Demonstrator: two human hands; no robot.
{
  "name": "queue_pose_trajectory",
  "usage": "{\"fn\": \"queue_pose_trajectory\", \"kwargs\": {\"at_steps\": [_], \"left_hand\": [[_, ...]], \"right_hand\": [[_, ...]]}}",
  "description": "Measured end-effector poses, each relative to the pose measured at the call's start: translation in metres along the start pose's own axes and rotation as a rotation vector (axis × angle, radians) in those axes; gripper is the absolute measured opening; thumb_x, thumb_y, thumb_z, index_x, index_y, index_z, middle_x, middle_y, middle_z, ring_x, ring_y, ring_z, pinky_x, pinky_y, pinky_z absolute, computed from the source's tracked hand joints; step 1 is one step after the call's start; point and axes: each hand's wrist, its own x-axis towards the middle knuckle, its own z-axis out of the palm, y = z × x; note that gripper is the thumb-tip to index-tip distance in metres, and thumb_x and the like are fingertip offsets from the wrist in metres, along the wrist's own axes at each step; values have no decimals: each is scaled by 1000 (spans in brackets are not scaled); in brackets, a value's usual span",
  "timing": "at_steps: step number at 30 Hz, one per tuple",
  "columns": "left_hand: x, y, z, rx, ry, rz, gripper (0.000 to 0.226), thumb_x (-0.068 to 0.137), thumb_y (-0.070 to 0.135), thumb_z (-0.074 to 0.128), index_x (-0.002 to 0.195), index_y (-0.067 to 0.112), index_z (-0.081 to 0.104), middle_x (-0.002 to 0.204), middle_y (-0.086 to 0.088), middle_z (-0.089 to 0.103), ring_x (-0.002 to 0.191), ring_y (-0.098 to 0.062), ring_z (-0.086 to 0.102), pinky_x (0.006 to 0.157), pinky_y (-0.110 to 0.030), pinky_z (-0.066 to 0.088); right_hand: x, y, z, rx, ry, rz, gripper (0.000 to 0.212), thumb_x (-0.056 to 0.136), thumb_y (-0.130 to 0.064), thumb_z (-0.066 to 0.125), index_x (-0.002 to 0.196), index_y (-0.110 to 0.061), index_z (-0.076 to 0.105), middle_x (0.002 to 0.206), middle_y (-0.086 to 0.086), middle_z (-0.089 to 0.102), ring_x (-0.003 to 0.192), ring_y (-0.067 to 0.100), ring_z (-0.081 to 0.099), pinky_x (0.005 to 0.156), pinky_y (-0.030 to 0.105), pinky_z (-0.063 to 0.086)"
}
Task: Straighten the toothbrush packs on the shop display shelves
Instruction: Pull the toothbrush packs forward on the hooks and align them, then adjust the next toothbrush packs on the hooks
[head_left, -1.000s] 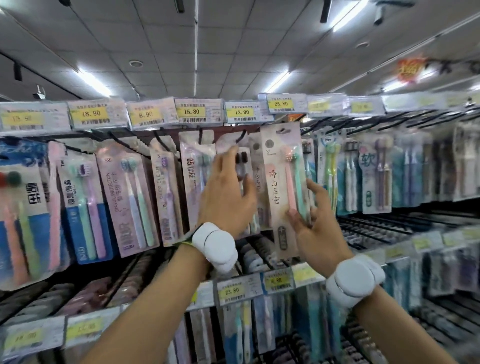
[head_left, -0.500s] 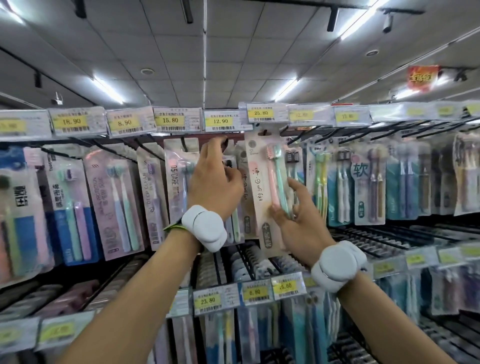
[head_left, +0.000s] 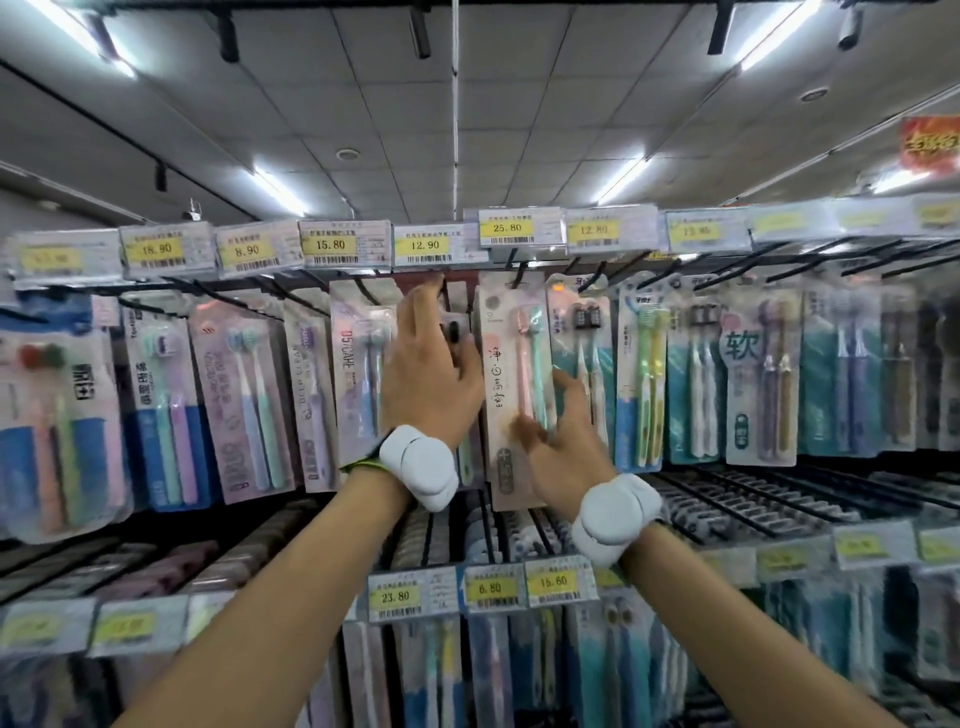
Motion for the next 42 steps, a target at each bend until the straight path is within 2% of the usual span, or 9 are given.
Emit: {"fn": "queue_pose_trajectory", "kwargs": {"at_steps": [5, 7, 12, 15, 21, 25, 29, 33, 42], "left_hand": [[-4, 1, 5, 42, 3, -9, 60, 94, 20, 59, 147, 21, 31, 143, 2, 43, 80, -19, 67, 69, -41, 59], [-5, 2, 7, 67, 18, -10, 61, 94, 17, 58, 148, 21, 31, 142, 2, 43, 78, -18, 67, 65, -42, 59], [-9, 3, 13, 116, 68, -10, 60, 94, 12, 56, 149, 17, 31, 145, -2, 42, 71, -20, 64, 53, -39, 55], [-13, 6, 17, 105, 97, -29, 56, 92, 14, 56, 144, 18, 33, 144, -3, 40, 75, -22, 65, 53, -38, 54], [-25, 24, 33, 109, 71, -34, 36, 94, 17, 58, 126, 14, 44, 127, -6, 46, 81, -23, 59, 58, -33, 43], [-32, 30, 50, 82, -26, -40, 30, 94, 22, 58, 122, 18, 47, 118, 0, 53, 84, -22, 64, 67, -42, 56], [-39, 33, 73, 39, -165, -49, 17, 94, 23, 58, 110, 19, 54, 110, -1, 57, 89, -26, 62, 79, -46, 55], [-41, 38, 92, 94, -182, -146, 25, 94, 29, 58, 116, 18, 54, 111, -3, 61, 94, -26, 63, 86, -46, 53], [-53, 42, 109, 88, -209, -220, 43, 94, 40, 60, 126, 14, 50, 100, -1, 65, 89, -26, 65, 75, -45, 56]], "right_hand": [[8, 0, -1, -104, 0, -4, 61, 100, -21, 51, 150, -28, 16, 81, -15, 58, 61, 6, 55, 51, 24, 40], [10, 1, 0, -117, 5, 1, 60, 100, -20, 49, 150, -27, 16, 75, -15, 55, 58, 7, 53, 47, 23, 36], [9, 7, -1, -103, 27, -41, 60, 100, -24, 52, 150, -26, 19, 83, -3, 64, 61, 14, 56, 56, 30, 48], [7, 9, -7, -133, 27, -31, 55, 99, -29, 53, 146, -26, 25, 73, -3, 58, 58, 15, 54, 50, 28, 41], [7, 19, -36, -164, 36, 28, 28, 96, -28, 59, 121, -15, 56, 115, 4, 64, 102, 25, 61, 82, 32, 48], [7, 23, -59, -177, 84, 0, 22, 96, -25, 61, 116, -16, 57, 110, 1, 64, 101, 24, 63, 83, 36, 52], [14, 32, -78, -208, 129, -33, 19, 93, -24, 62, 110, -18, 56, 110, 3, 62, 99, 25, 62, 80, 34, 51], [21, 39, -96, -246, 132, -59, 21, 94, -25, 61, 113, -22, 55, 115, 4, 61, 98, 24, 62, 76, 29, 45], [31, 47, -106, -294, 6, -36, 37, 93, -23, 60, 129, -19, 53, 114, 7, 61, 95, 23, 58, 77, 30, 42]]}}
